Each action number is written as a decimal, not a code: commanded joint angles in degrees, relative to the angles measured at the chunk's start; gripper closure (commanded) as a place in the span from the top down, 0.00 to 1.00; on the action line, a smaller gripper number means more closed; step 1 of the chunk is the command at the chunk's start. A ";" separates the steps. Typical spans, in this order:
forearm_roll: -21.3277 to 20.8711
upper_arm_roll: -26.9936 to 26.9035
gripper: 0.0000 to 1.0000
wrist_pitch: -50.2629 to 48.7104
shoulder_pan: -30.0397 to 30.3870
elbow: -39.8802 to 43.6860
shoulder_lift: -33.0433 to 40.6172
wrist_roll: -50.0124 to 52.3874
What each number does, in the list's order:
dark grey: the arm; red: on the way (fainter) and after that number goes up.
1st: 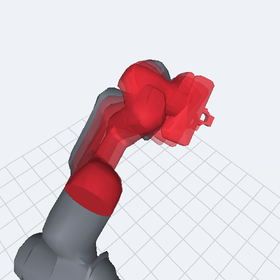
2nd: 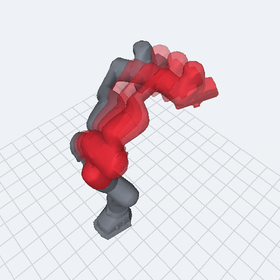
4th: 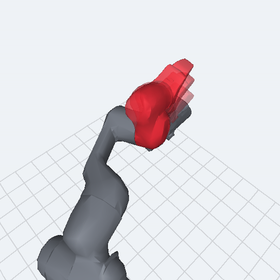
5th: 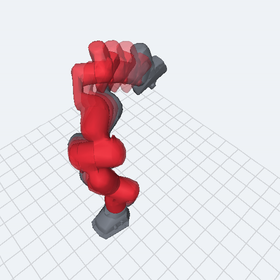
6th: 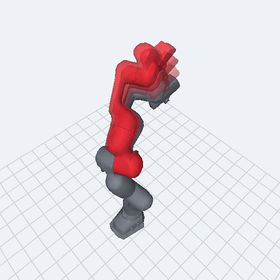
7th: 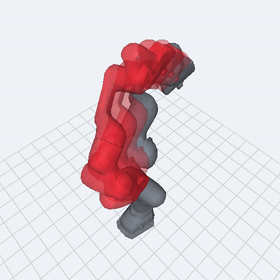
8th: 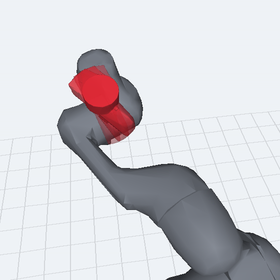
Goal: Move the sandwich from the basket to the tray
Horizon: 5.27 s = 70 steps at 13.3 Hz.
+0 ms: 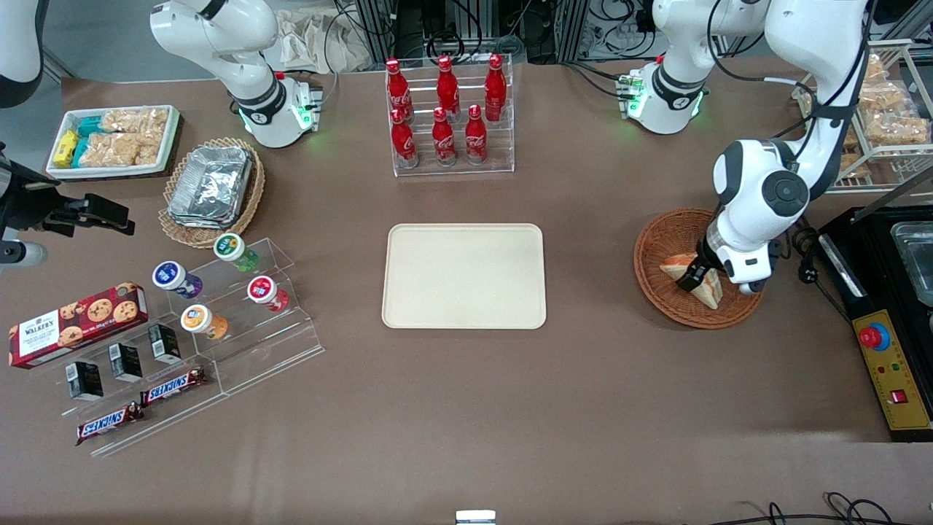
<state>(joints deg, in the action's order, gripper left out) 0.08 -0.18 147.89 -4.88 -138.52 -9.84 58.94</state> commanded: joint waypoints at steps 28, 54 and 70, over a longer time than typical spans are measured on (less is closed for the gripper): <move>-8.33 26.54 0.00 -27.88 -8.20 35.97 -7.63 0.80; -25.76 26.63 1.00 -24.47 -11.64 35.59 -13.73 7.97; 0.98 -10.09 1.00 -48.22 -9.88 36.82 11.16 -66.58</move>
<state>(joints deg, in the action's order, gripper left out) 0.19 -7.34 100.06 -13.86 -101.04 0.19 -4.92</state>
